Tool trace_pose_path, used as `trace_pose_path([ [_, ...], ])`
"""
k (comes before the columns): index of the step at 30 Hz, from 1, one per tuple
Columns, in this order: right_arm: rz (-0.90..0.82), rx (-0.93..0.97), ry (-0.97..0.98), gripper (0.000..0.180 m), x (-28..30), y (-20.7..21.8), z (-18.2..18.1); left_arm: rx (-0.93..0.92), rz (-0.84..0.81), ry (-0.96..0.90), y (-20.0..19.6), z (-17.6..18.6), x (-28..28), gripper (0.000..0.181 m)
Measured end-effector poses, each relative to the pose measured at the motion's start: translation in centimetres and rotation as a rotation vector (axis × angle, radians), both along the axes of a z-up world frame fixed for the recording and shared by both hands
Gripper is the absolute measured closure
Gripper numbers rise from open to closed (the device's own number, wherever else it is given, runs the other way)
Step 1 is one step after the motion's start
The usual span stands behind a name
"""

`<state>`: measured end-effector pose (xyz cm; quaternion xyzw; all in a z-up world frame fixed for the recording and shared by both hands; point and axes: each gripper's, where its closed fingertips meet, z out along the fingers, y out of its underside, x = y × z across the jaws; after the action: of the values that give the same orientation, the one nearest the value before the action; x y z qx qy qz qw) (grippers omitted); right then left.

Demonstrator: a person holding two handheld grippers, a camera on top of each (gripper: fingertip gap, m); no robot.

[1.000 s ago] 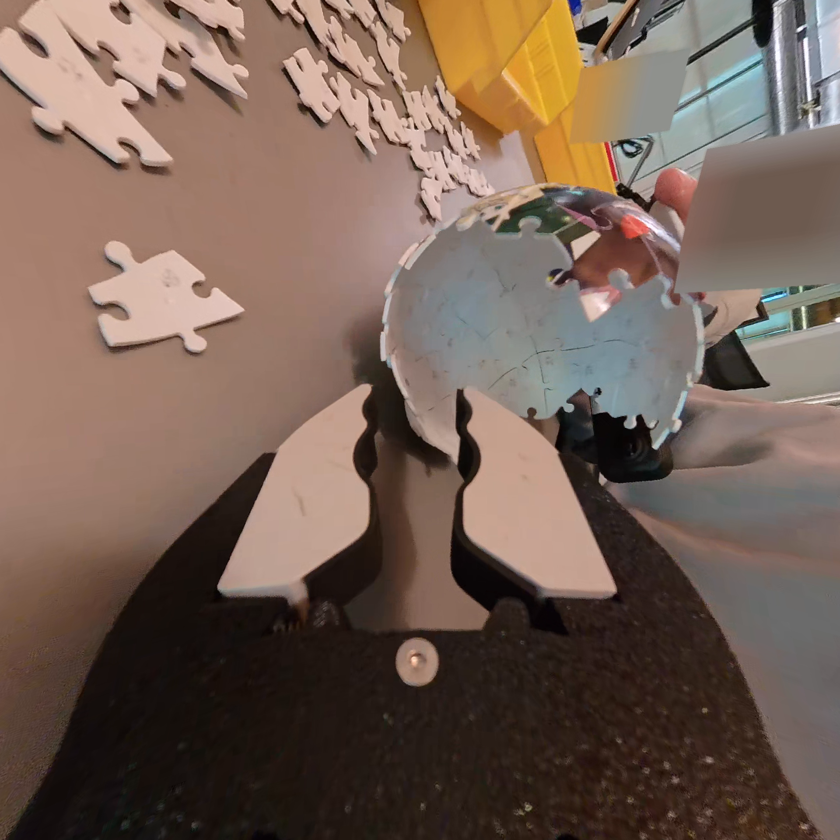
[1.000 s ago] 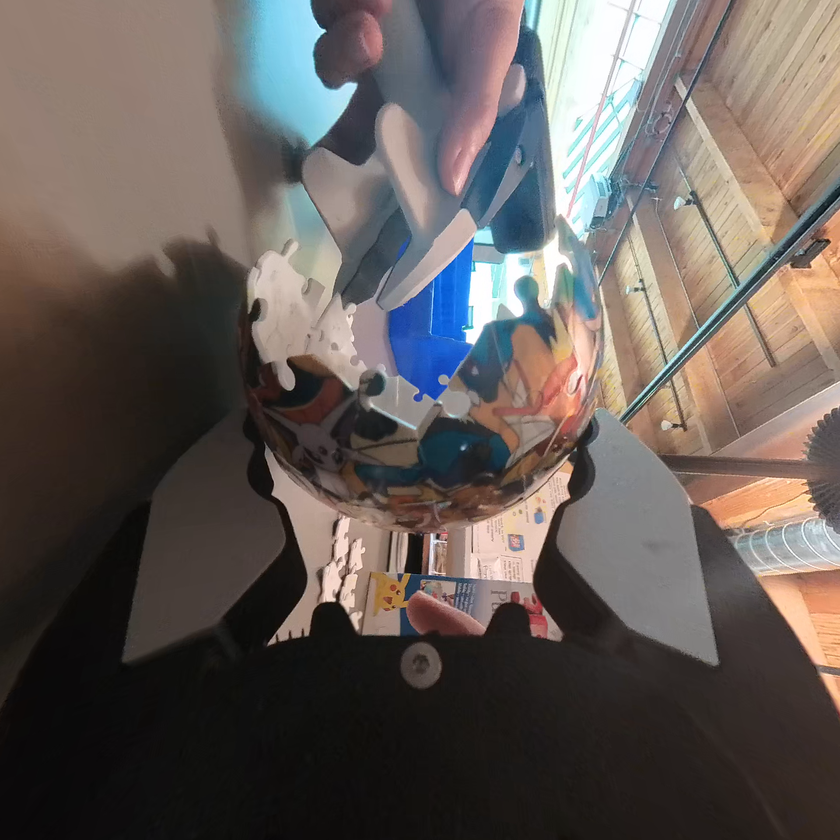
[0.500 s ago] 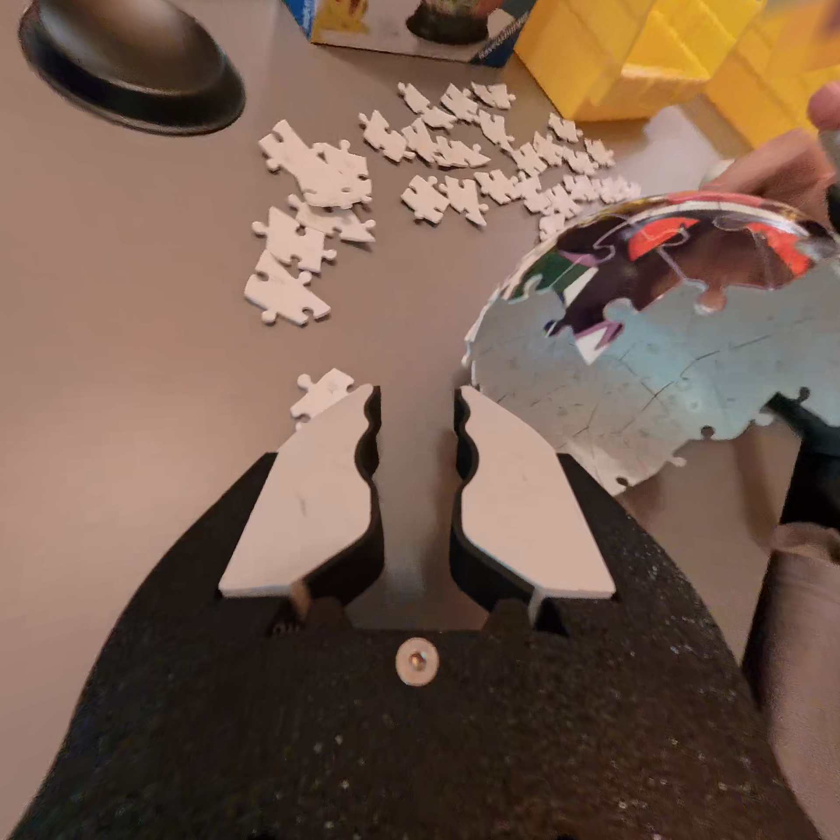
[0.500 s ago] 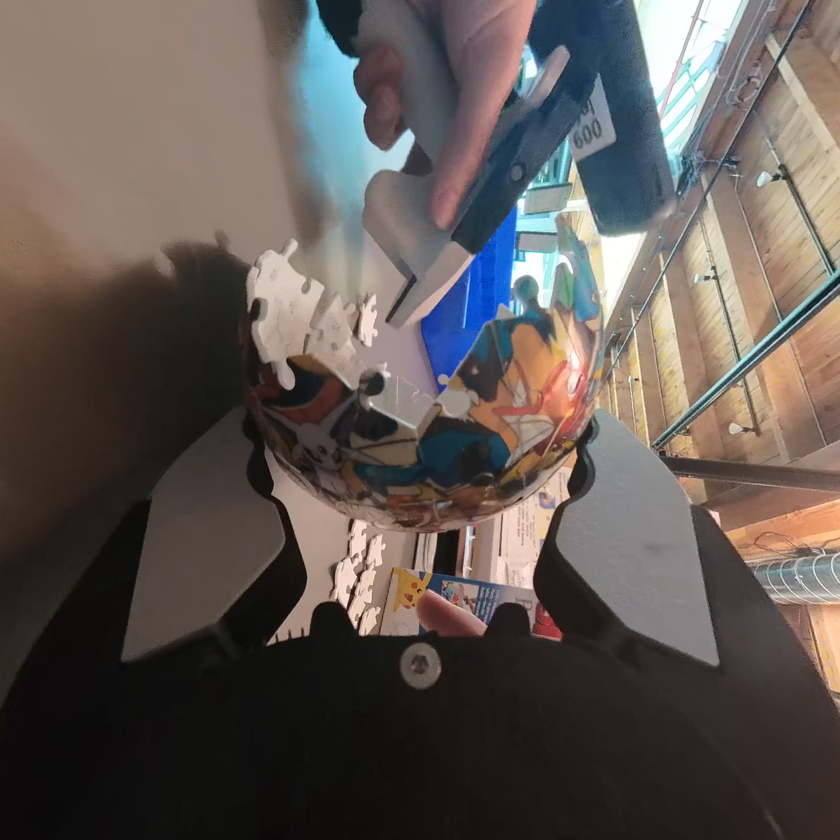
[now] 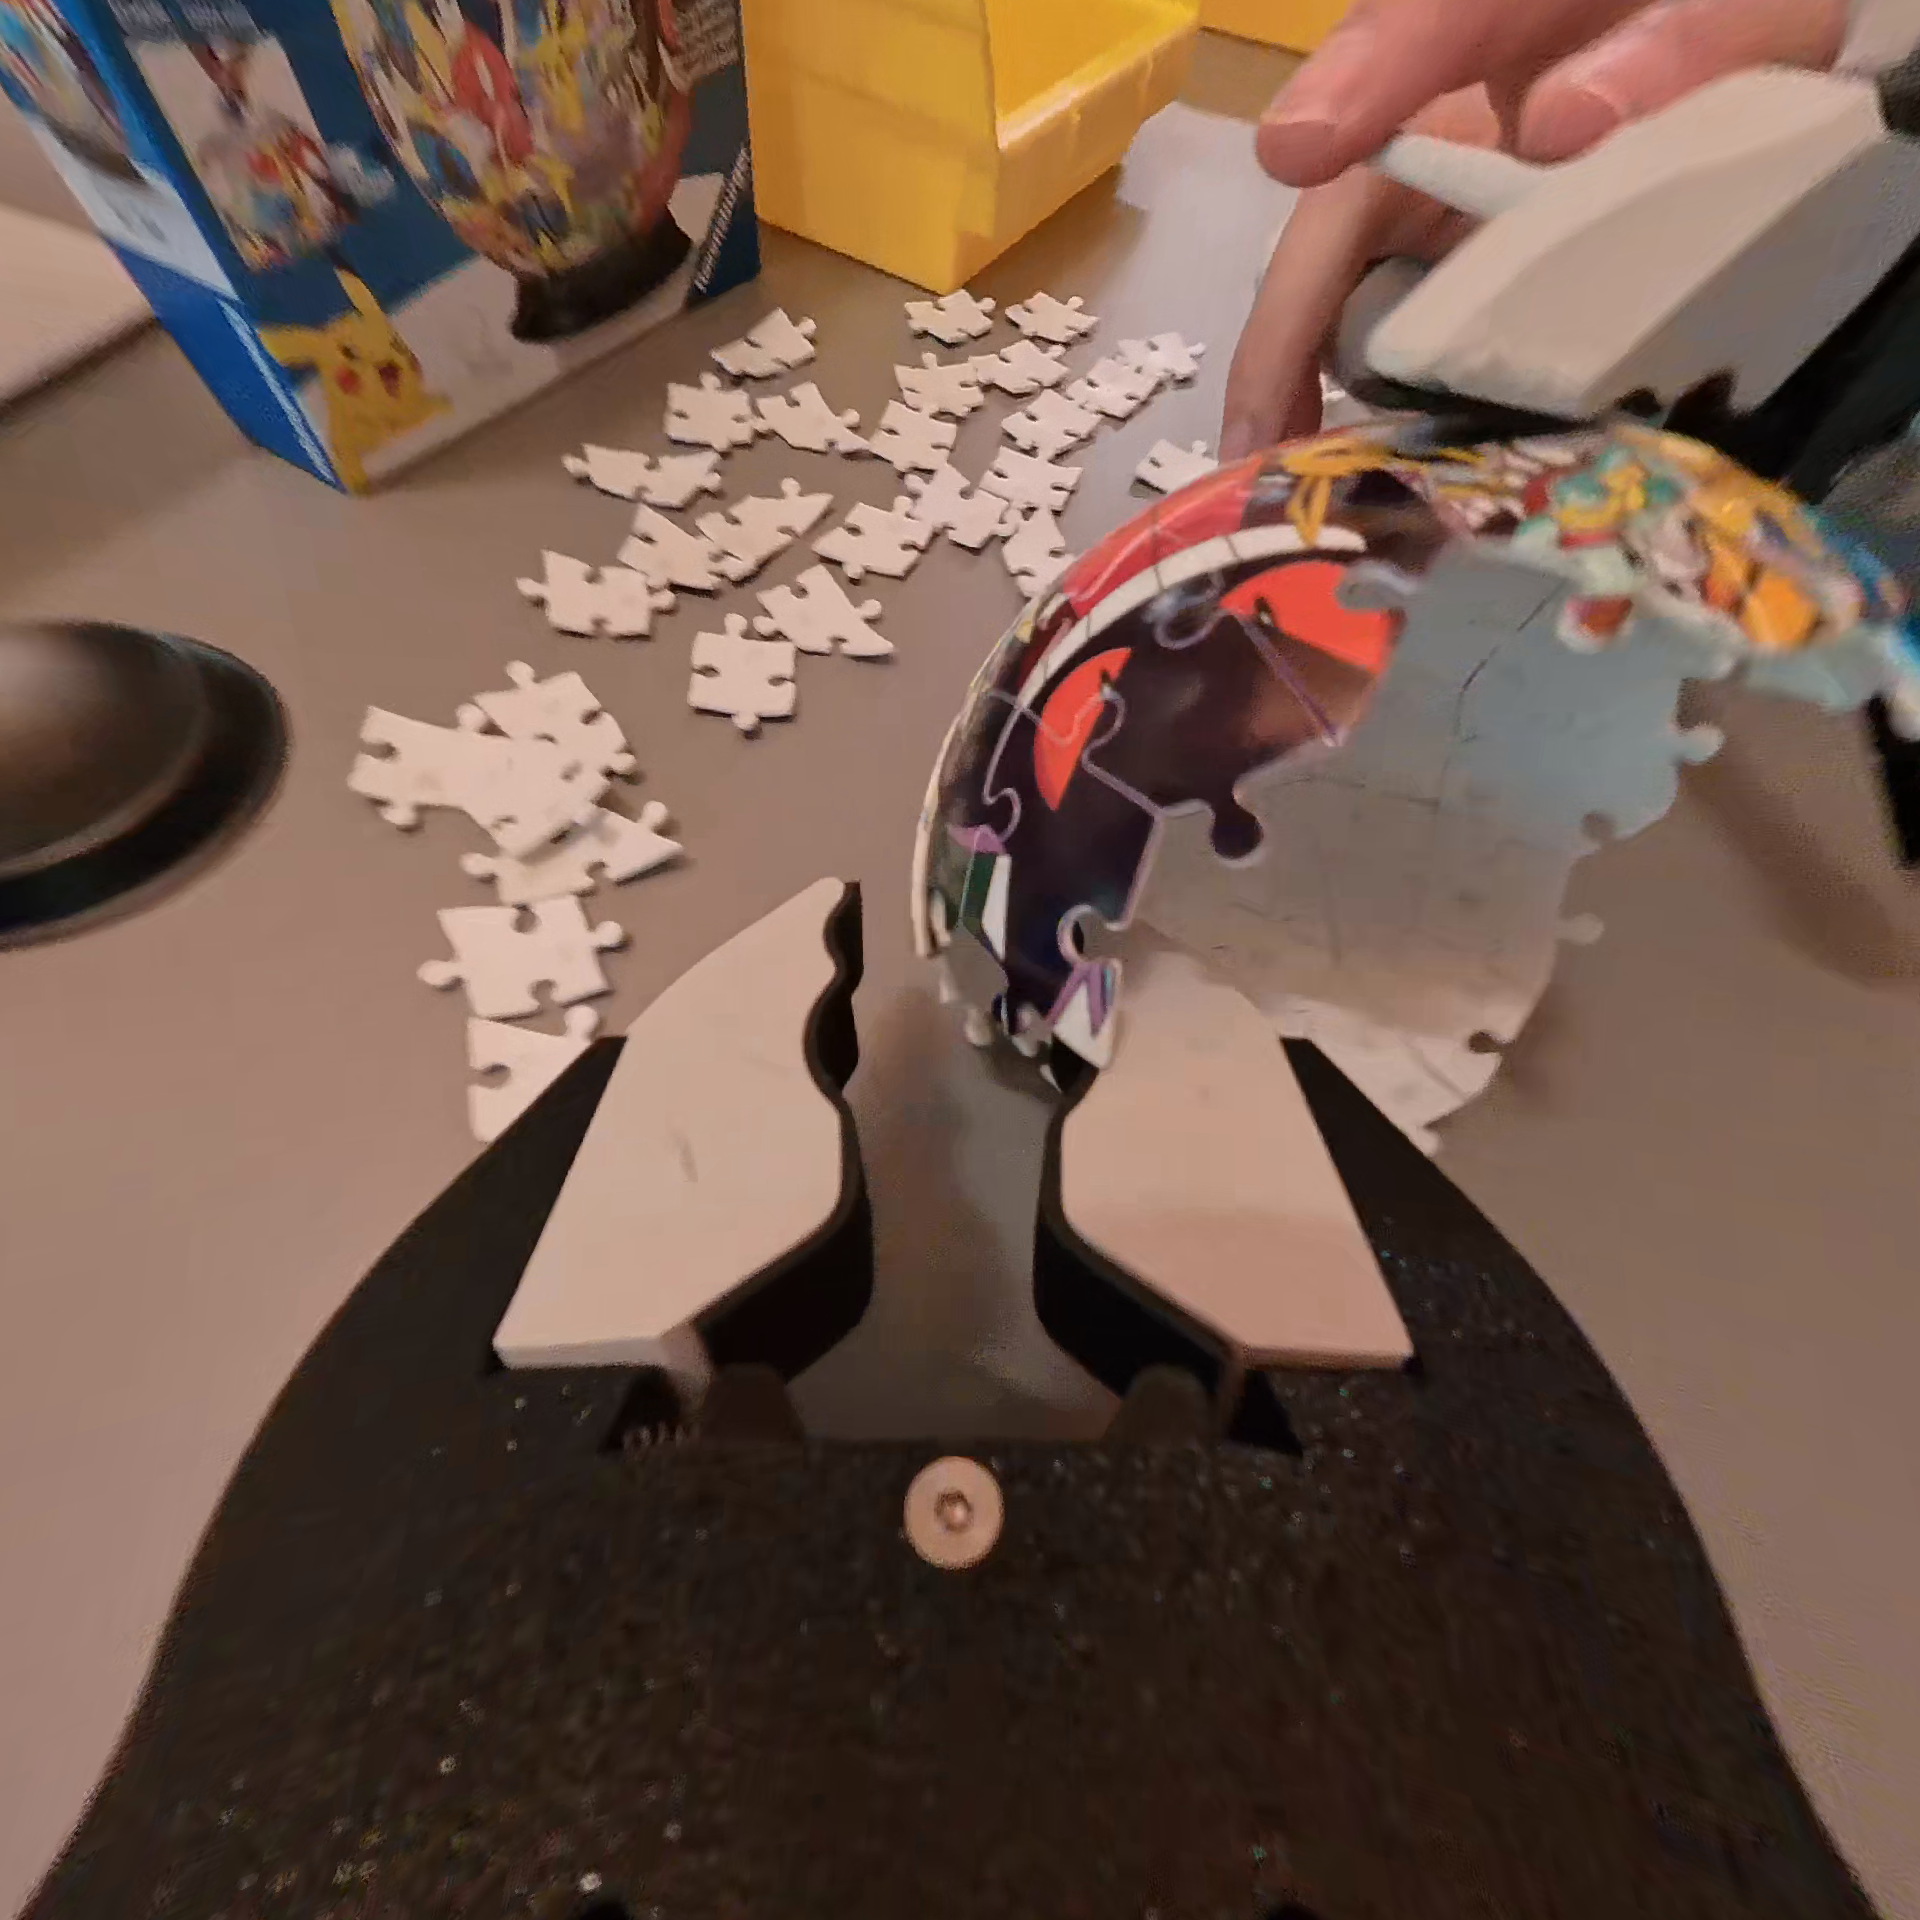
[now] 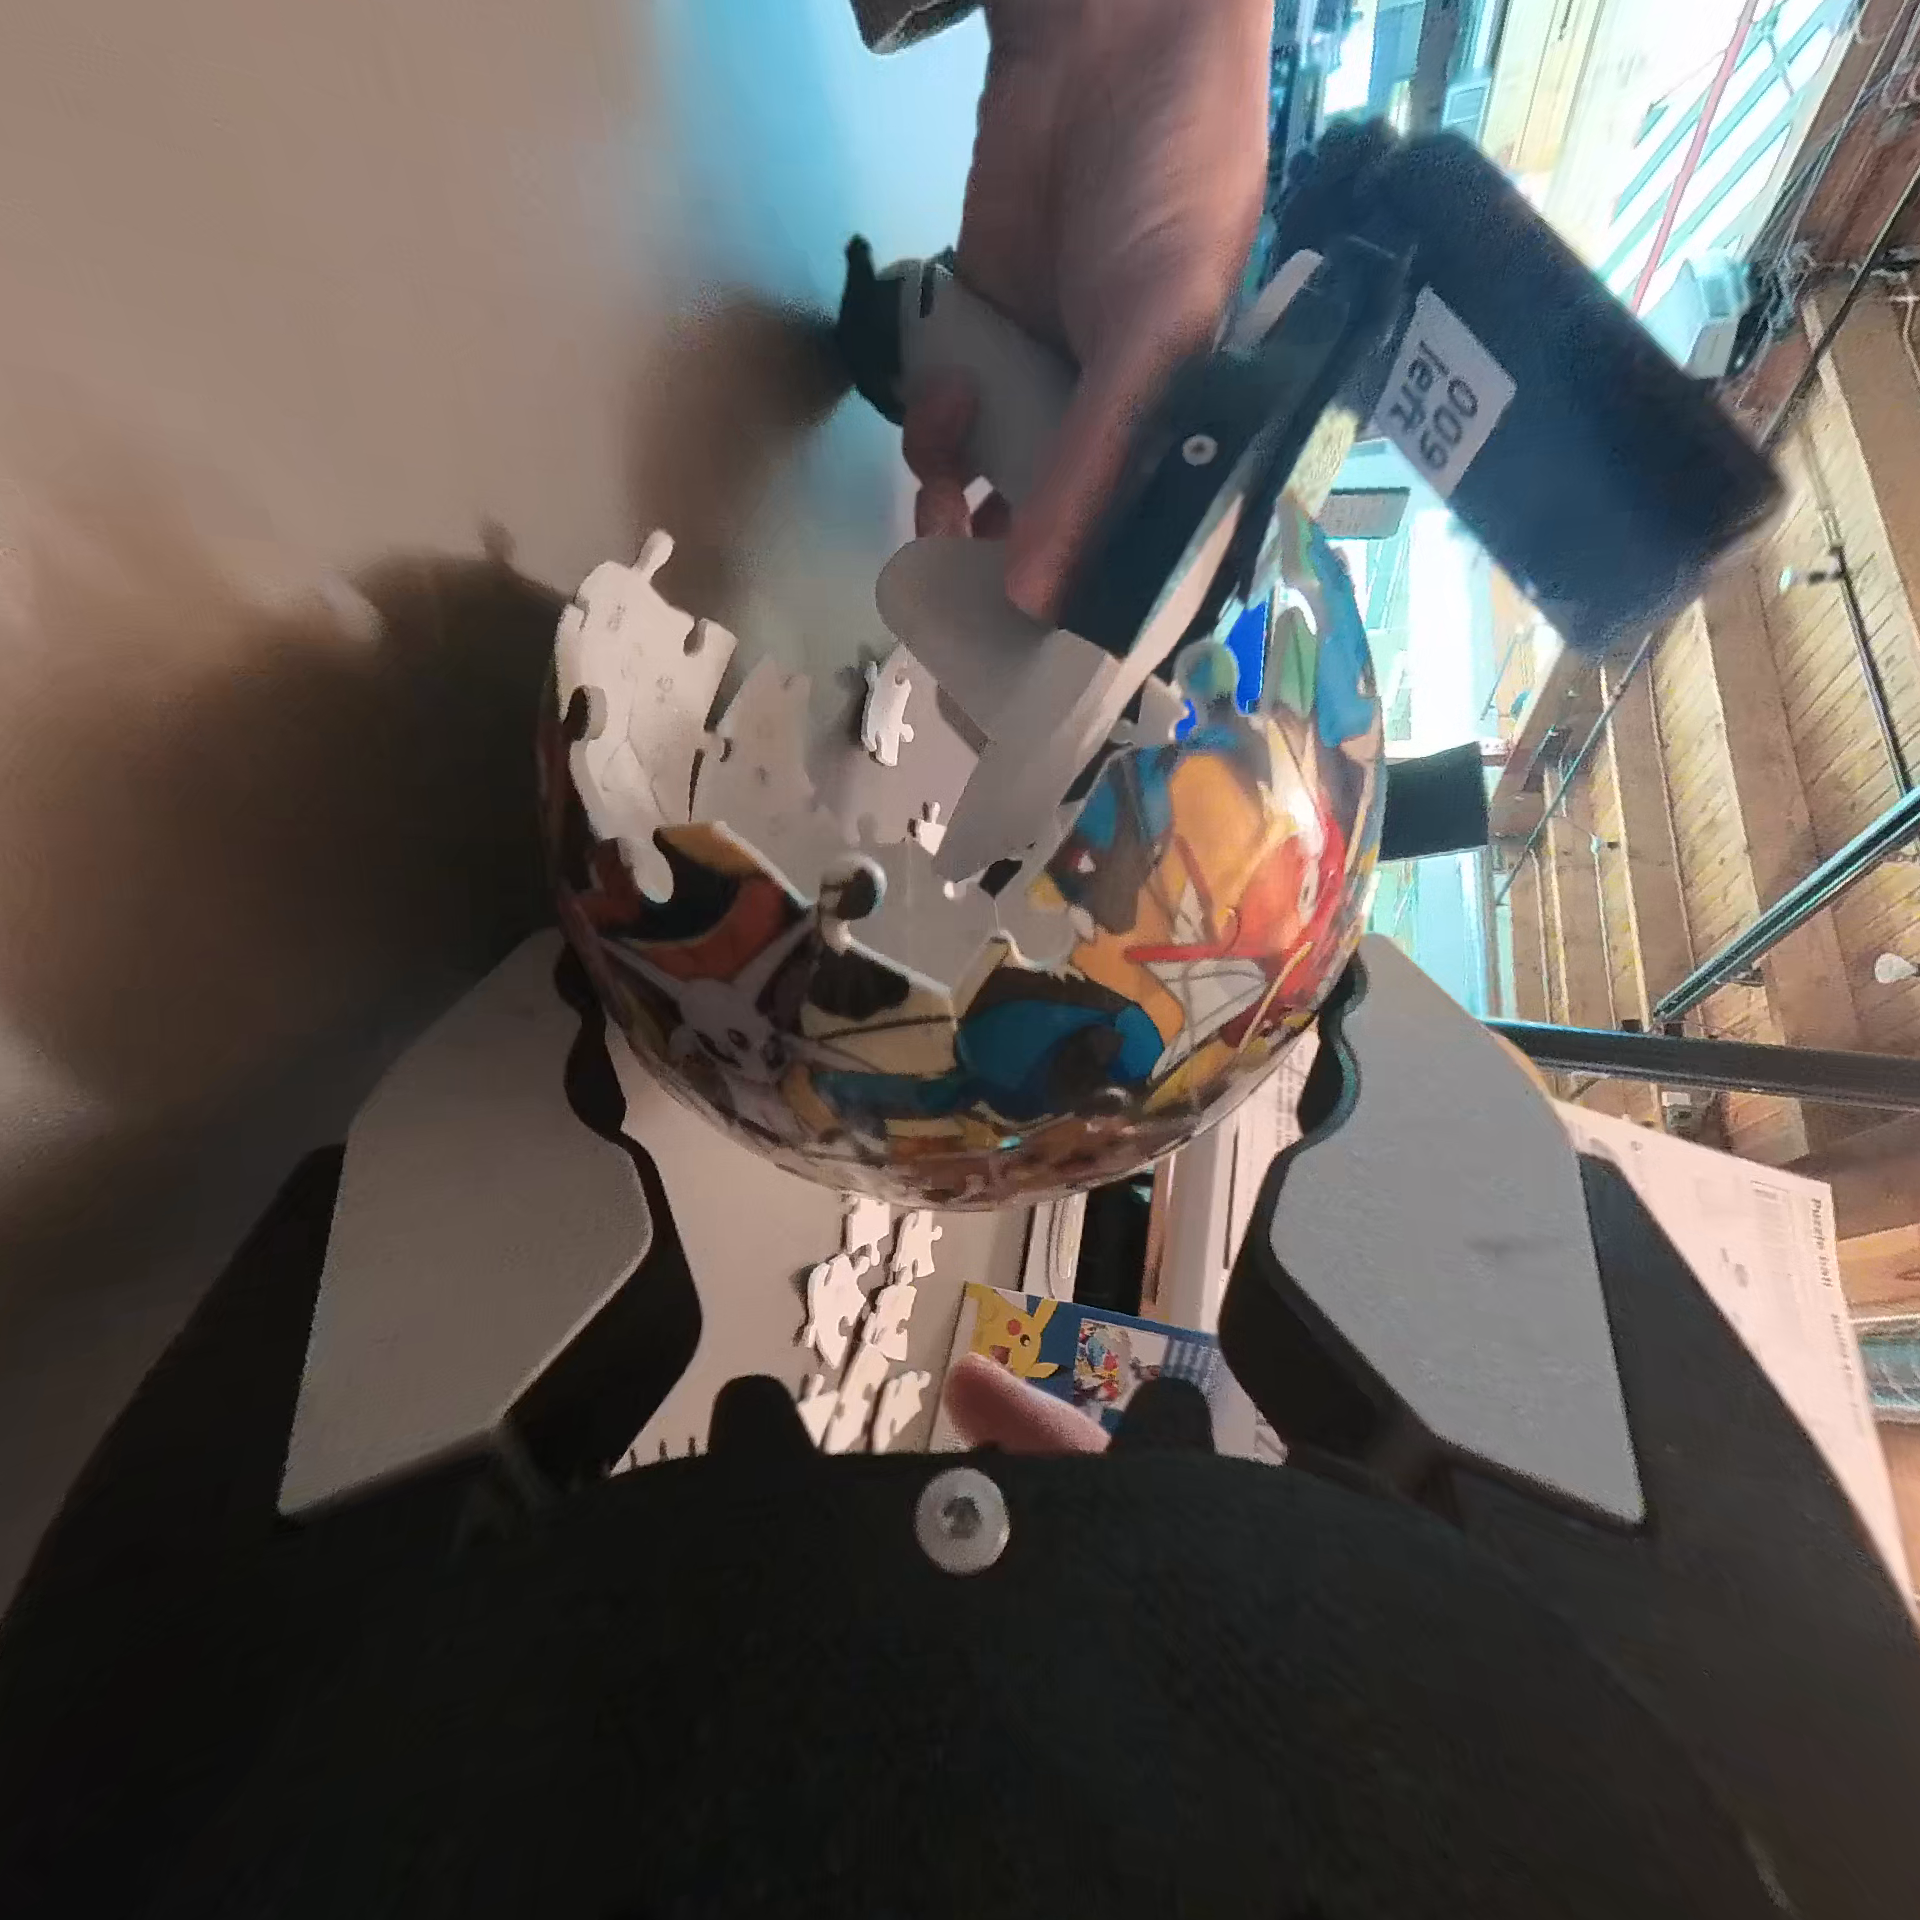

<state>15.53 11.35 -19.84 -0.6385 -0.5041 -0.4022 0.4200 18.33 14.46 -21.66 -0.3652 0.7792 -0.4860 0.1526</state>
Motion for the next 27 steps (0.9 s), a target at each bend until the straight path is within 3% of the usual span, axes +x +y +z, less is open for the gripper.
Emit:
trace_pose_path([
  [1,-0.004,0.002,0.018,0.051,0.2,0.0,0.0,0.033,0.005,-0.050,0.2,0.2,0.2,0.151],
  [6,-0.022,0.012,0.103,0.051,0.8,-0.2,-0.1,0.155,0.080,-0.323,0.7,1.9,0.9,0.158],
  [13,-0.041,0.021,0.116,0.051,0.9,-0.3,0.0,0.264,0.163,-0.500,1.1,2.9,1.2,0.168],
  [27,-0.068,-0.008,0.182,0.055,1.6,-1.0,-0.3,0.314,0.133,-0.580,1.0,3.1,1.3,0.176],
])
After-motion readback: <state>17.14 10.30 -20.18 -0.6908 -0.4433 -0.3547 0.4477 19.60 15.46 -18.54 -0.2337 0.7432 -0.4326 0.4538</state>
